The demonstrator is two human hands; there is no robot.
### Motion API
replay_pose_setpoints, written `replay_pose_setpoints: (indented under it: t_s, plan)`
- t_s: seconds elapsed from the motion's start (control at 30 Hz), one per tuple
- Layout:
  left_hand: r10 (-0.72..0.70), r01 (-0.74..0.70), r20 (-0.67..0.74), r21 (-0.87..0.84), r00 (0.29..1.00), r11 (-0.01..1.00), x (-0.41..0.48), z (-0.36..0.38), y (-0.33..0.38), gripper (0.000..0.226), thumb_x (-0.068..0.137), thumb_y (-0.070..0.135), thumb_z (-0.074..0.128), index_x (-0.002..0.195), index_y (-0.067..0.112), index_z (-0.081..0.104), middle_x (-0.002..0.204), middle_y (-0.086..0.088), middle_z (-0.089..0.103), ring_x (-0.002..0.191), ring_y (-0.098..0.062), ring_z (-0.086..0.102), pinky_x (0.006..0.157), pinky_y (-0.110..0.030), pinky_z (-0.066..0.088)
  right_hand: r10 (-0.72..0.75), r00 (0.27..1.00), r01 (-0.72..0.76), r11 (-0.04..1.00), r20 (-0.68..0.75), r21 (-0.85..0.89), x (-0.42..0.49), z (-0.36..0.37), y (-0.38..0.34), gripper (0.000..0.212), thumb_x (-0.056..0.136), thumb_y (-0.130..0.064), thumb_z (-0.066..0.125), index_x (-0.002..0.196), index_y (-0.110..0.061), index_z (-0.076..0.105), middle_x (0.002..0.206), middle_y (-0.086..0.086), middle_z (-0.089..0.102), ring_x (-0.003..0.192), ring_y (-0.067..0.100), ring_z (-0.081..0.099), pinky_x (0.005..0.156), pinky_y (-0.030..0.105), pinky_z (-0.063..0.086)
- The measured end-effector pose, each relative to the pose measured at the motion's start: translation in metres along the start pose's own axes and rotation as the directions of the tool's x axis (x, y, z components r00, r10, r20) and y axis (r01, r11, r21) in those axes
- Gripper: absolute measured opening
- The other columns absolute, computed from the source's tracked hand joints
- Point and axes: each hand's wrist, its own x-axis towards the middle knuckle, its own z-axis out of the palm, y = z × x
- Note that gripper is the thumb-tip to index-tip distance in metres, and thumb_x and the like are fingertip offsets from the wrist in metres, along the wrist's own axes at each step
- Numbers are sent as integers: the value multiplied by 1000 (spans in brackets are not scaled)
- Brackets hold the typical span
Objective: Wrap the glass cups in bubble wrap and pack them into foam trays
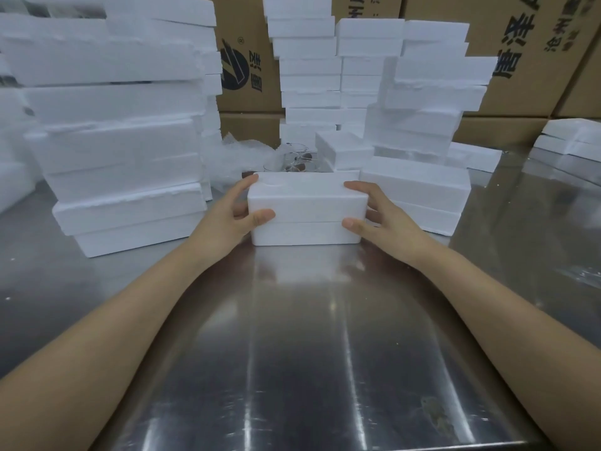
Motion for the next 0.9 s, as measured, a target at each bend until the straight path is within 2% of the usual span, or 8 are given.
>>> replay_pose_setpoints:
  t_s: [0.17,0.33,0.47,0.53,0.63,0.77,0.83,0.9]
  plan:
    - [24,-24,8,26,1000,999,2,0,-4,85,73,51,68,148,38,29,116,15,69,105,-2,65,98,-33,48,-18,1000,18,1000,-25,-1,0,-1,1,51,89,-22,67,118,-57,43,127,-22,52,118,6,56,87,8,45]
    - [42,-44,37,47,998,998,3,-3,-8,79,80,39,68,149,38,28,105,32,67,99,8,64,74,-6,48,-10,1000,11,999,-22,50,1,0,1,39,93,-29,61,118,-56,46,131,-14,55,116,5,58,97,26,46]
    - [57,-58,36,22,998,998,5,-5,-13,86,73,45,71,148,40,30,118,18,67,107,-2,64,88,-21,51,-15,999,16,1000,-50,25,2,1,2,40,92,-25,64,116,-53,48,124,-25,56,107,-2,62,87,12,47]
    - [58,-58,19,8,998,998,5,-3,-18,83,76,43,71,148,40,30,122,13,67,111,-5,63,95,-29,49,-7,999,9,999,-52,40,2,3,5,41,92,-24,63,117,-52,47,126,-21,56,111,2,61,89,16,49]
    - [67,-68,9,41,998,997,5,-1,-20,76,85,40,67,148,41,27,122,21,64,111,1,61,96,-24,47,1,999,2,997,-47,72,2,5,5,43,94,-23,59,119,-54,44,125,-18,57,114,4,59,90,20,49]
    - [63,-68,35,153,997,986,-3,4,-15,85,82,52,63,151,42,13,129,34,53,116,9,54,92,-8,44,44,998,-44,999,-48,10,-1,9,0,52,96,-23,56,129,-55,33,122,-27,53,104,-12,58,76,2,42]
    - [21,-24,19,159,1000,987,-4,7,-9,105,75,57,63,152,35,-5,139,26,46,121,1,52,104,-21,42,61,996,-60,998,-71,19,-1,8,-5,65,95,-24,58,142,-50,22,133,-22,47,110,-13,53,84,1,40]
    - [-13,32,-88,227,996,973,-9,12,-5,116,70,65,60,151,30,-16,149,12,36,130,-16,46,112,-38,36,53,982,-47,998,-180,38,-7,14,-9,77,94,-28,60,150,-42,9,148,-16,32,131,1,38,106,15,33]
